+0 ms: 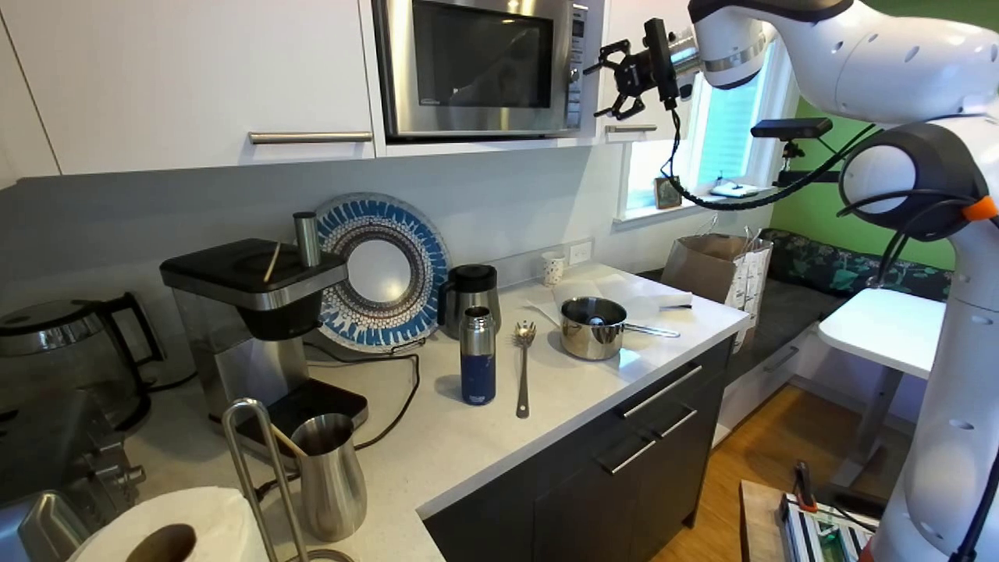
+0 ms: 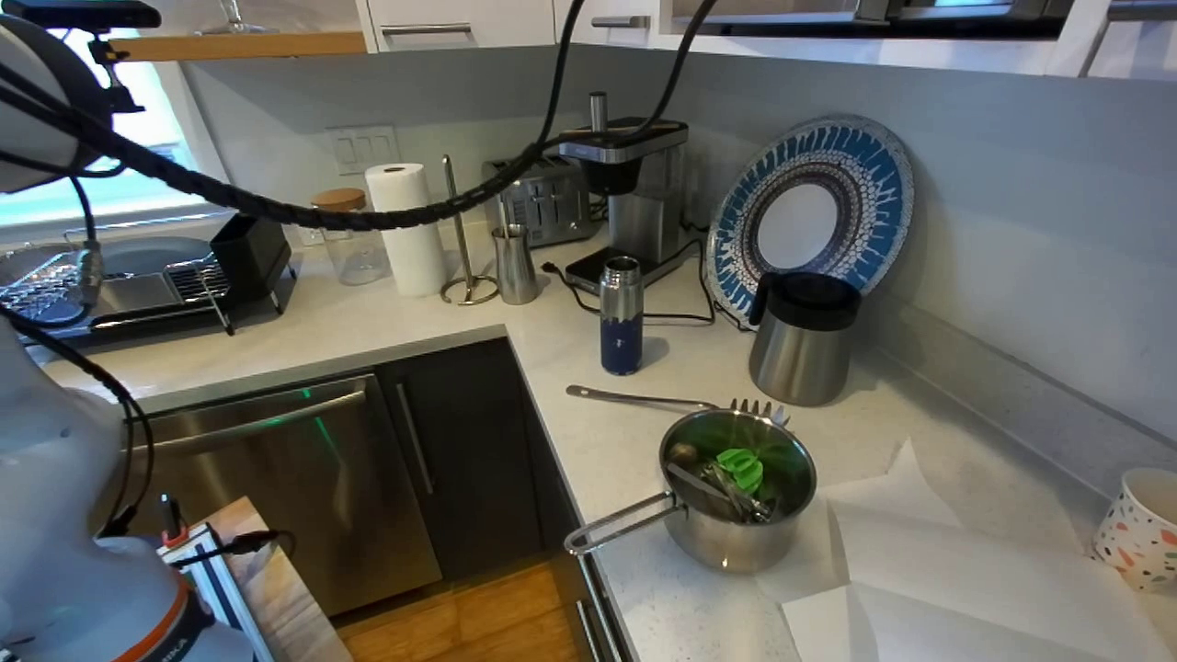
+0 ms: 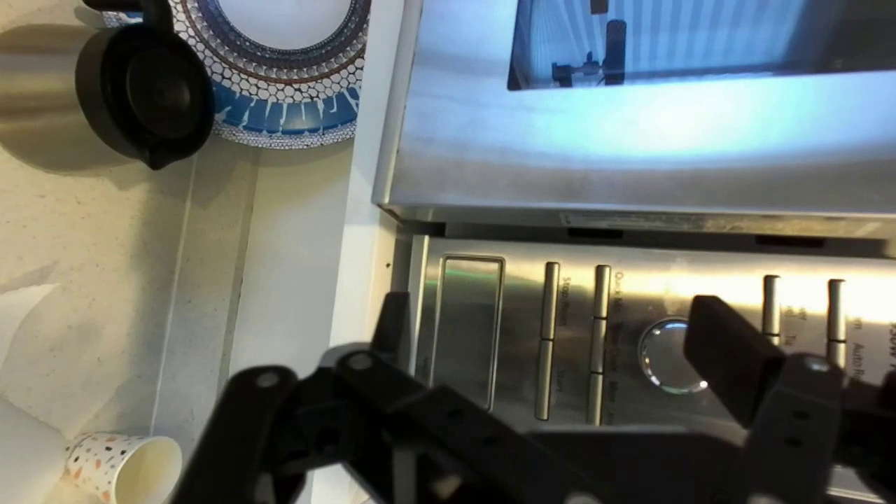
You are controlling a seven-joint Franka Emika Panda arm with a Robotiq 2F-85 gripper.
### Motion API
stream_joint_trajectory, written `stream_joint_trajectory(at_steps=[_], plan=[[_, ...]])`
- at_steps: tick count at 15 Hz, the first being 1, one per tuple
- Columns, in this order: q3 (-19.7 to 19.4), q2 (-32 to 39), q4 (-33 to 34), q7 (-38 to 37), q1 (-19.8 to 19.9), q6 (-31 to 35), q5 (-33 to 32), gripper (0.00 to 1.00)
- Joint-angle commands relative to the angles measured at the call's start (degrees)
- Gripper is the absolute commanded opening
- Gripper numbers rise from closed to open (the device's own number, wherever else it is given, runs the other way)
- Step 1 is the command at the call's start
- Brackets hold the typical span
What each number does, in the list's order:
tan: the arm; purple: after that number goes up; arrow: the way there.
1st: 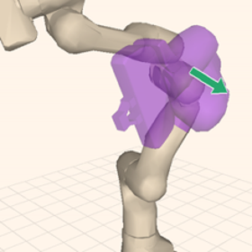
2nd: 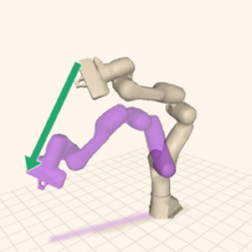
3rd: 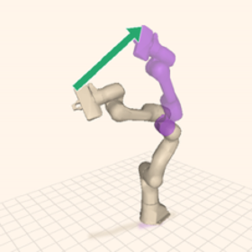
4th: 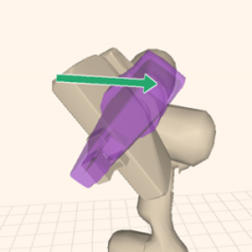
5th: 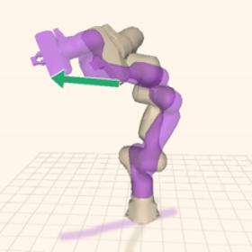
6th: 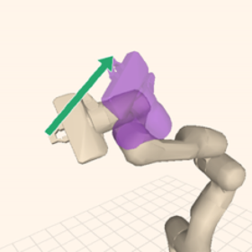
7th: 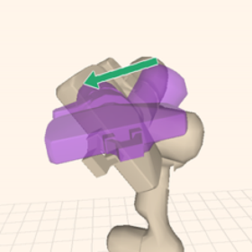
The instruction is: Open the microwave door
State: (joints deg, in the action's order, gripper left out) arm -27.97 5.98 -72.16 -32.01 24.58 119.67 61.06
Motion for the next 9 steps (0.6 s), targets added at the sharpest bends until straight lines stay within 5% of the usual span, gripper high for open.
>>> stream_joint_trajectory(at_steps=[1, 9], plan=[[1.79, 3.59, 4.16, -2.04, 2.34, 0.27, 2.67, 1.00], [4.95, 7.74, 8.81, -1.43, 4.48, 3.45, 5.91, 1.00]])
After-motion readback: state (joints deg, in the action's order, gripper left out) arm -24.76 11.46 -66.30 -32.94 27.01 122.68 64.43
